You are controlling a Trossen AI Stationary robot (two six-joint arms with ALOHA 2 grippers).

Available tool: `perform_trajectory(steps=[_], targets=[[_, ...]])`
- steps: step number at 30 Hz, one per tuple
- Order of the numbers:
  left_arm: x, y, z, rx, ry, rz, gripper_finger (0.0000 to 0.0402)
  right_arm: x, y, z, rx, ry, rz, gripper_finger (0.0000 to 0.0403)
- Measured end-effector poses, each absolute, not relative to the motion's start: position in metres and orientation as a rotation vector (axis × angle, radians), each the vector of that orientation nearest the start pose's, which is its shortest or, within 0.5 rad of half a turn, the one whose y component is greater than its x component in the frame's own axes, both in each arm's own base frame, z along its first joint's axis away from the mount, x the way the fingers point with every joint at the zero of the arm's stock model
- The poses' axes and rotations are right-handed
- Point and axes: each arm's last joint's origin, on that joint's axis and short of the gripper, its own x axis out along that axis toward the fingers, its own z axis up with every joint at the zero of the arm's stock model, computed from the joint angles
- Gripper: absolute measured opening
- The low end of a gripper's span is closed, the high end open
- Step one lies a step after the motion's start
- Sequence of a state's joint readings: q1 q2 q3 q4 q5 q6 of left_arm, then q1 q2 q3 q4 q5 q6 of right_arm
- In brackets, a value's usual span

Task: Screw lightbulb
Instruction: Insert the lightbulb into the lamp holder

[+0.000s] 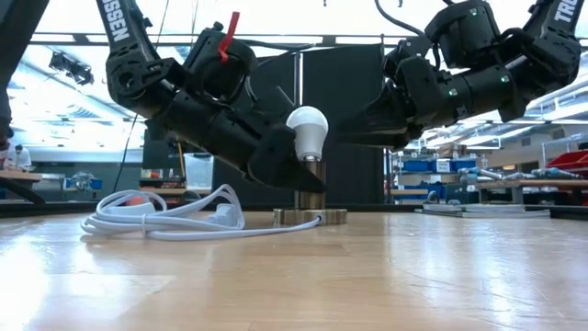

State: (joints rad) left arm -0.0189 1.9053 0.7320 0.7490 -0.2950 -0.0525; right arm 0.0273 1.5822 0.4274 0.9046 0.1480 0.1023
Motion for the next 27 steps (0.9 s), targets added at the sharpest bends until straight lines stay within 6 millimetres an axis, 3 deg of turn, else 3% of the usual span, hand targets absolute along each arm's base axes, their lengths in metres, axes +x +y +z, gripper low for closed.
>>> perform_trajectory(steps=[6,14,27], targets=[[0.344,0.002,0.111,0.038,0.412,0.281,0.0174,0.265,0.002,0.141,0.103,0.225,-0.127,0.0254],[0.344,0.002,0.111,0.064,0.415,0.276,0.0187,0.254,-0.01,0.135,0.12,0.203,-0.1,0.0261],[0.345,0.001,0.113,0.077,0.401,0.242,0.0188,0.266,-0.043,0.143,0.146,0.235,-0.024,0.0319]])
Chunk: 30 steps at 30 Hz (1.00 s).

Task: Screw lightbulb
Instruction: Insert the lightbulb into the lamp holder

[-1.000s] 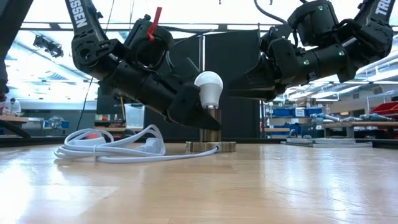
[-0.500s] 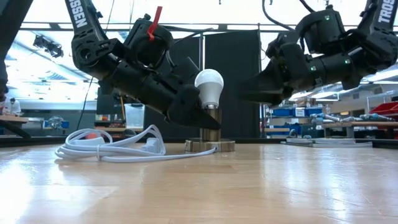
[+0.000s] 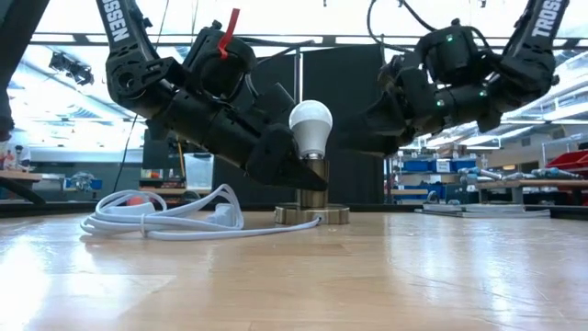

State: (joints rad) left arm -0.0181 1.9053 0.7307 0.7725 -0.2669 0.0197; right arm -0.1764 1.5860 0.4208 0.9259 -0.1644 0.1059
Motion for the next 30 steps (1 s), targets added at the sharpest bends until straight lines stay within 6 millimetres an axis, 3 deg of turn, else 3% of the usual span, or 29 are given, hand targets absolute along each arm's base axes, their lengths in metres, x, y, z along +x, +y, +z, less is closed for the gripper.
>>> perform_trajectory(steps=[10,13,23,30], targets=[[0.345,0.001,0.113,0.074,0.401,0.24,0.0188,0.272,-0.072,0.105,0.175,0.212,0.064,0.0317],[0.345,0.001,0.113,0.073,0.401,0.24,0.0188,0.282,-0.069,0.107,0.176,0.127,0.155,0.0317],[0.345,0.001,0.112,0.068,0.402,0.226,0.0188,0.313,-0.078,0.113,0.192,0.097,0.325,0.0317],[0.345,0.0,0.112,0.064,0.402,0.194,0.0188,0.322,-0.087,0.118,0.171,0.116,0.423,0.0316]])
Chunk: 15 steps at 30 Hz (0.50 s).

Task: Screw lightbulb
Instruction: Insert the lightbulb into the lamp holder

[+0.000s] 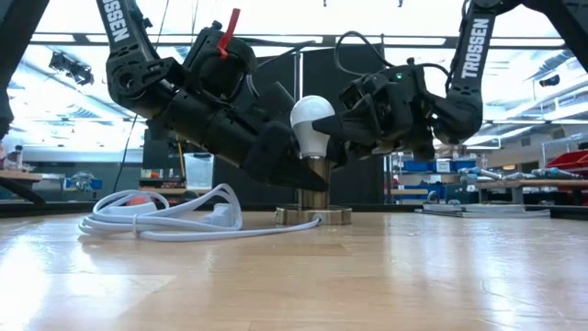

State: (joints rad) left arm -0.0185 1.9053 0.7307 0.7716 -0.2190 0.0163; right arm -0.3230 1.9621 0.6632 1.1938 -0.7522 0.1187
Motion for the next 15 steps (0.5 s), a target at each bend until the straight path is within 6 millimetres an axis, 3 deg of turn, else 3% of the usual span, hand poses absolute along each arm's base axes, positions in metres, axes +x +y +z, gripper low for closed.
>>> perform_trajectory(steps=[15], targets=[[0.3451,0.0073,0.1123,0.051,0.403,0.171,0.0188,0.3248,-0.0901,0.1209,0.106,0.101,0.444,0.0307]])
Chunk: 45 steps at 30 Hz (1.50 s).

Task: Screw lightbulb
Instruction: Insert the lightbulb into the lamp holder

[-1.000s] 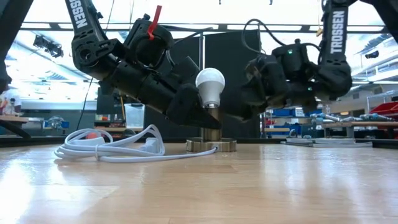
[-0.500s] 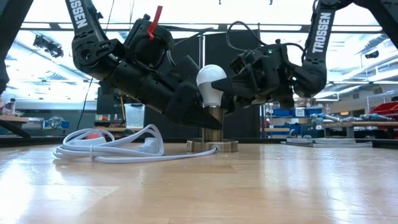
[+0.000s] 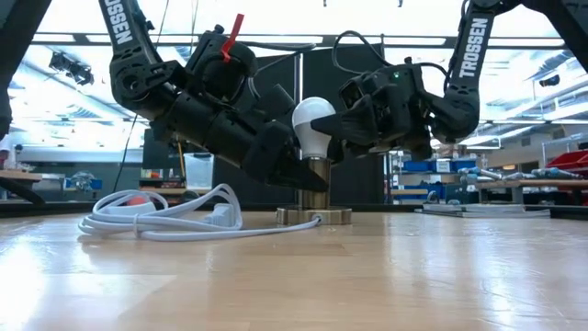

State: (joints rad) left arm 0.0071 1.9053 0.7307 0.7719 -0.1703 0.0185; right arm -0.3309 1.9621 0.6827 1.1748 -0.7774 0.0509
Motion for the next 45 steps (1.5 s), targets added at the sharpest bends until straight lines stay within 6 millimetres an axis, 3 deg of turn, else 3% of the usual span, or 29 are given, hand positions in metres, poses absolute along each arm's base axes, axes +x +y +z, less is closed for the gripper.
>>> perform_trajectory(steps=[15,25,35,45], targets=[[0.345,0.007,0.112,0.033,0.403,0.175,0.0188,0.331,-0.073,0.121,0.053,0.096,0.376,0.0306],[0.345,0.007,0.112,0.033,0.407,0.175,0.0188,0.33,-0.075,0.121,0.056,0.096,0.393,0.0221],[0.345,0.007,0.112,0.033,0.408,0.176,0.0188,0.331,-0.074,0.119,0.054,0.11,0.383,0.0207],[0.345,0.008,0.111,0.03,0.412,0.19,0.0188,0.336,-0.056,0.112,-0.067,0.174,0.276,0.0201]])
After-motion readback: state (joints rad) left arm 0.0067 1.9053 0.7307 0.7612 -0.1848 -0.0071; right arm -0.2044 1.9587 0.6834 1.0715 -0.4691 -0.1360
